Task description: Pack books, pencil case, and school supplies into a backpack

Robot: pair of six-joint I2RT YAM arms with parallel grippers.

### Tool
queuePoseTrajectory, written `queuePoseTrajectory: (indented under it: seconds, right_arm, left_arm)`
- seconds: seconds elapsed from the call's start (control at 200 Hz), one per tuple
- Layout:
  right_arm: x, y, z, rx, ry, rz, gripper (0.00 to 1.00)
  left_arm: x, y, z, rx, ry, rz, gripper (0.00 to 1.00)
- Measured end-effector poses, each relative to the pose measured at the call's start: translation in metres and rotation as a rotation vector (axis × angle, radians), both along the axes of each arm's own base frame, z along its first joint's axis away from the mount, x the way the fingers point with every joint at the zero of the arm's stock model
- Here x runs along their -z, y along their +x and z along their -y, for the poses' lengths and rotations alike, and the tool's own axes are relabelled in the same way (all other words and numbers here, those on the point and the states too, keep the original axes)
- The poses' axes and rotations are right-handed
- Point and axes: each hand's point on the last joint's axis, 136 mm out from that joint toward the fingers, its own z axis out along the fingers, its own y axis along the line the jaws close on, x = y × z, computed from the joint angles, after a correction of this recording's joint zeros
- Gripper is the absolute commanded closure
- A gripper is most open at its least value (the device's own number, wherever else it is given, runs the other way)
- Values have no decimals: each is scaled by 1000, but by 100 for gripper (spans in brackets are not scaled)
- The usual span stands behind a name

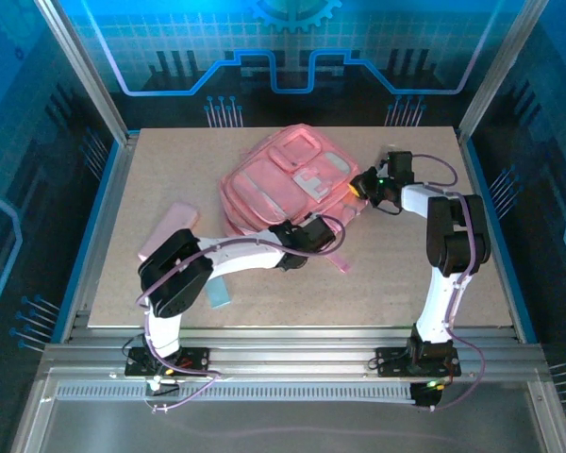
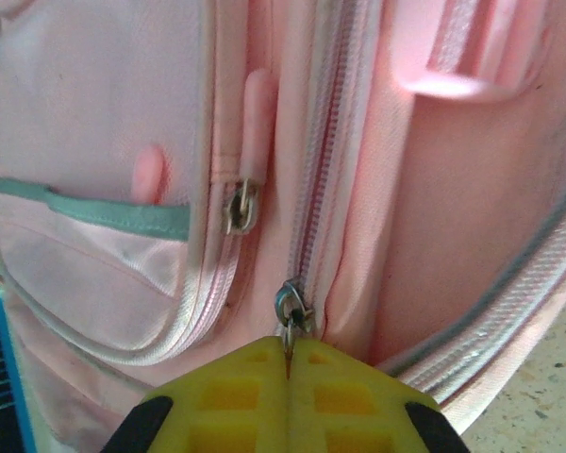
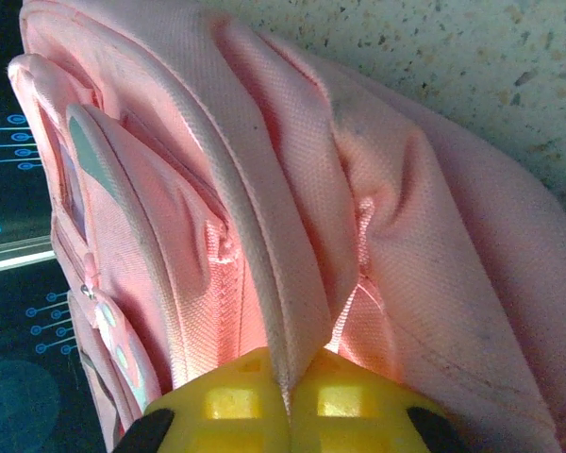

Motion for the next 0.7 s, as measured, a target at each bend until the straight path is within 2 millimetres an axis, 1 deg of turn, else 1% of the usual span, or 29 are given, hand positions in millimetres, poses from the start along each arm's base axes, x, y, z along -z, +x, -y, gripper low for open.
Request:
queuePoseTrajectory:
  seconds: [0.09,0.135,0.155,0.22,0.245,0.295,0.365,0.43,0.49,0.555,0.62,0.66,0.7]
  right_arm:
    - [-11,8,-3,-26,-4,14,99]
    - [-18,16,-5,-43,1,27,83]
    - [-22,19,-6,-50,4,37,75]
    - [-34,28,-7,-65,-9,72,53]
    - [-38,30,-6,-71,-18,87,48]
    - [-48,31,-4,-75,-43,112,42]
    - [-64,27,-2,-81,-67,146,38]
    - [-81,15,-1,-83,-72,173,38]
    - [-100,-5,-3,-93,-64,202,38]
    - [-112,-25,-5,-104,-49,220,38]
    - [-114,-45,-10,-117,-23,220,38]
    - [-110,-56,-15,-126,1,207,38]
    - [-100,-67,-20,-137,26,180,37]
  left_arm:
    - [-8,2,-5,-29,-70,-16,100]
    - [-16,3,-3,-30,-104,-12,100]
    - [-21,4,-1,-28,-119,-9,100]
    - [-35,5,5,-21,-158,-4,100]
    - [-40,4,7,-16,-168,-6,100]
    - [-49,3,14,-1,-186,-13,100]
    - [-59,1,24,27,-202,-22,100]
    - [-67,1,33,52,-211,-26,100]
    - [-73,5,40,72,-211,-19,100]
    - [-77,10,48,95,-205,-11,100]
    - [-78,13,56,121,-193,-6,100]
    - [-76,14,59,140,-178,-7,100]
    - [-74,14,62,156,-165,-9,100]
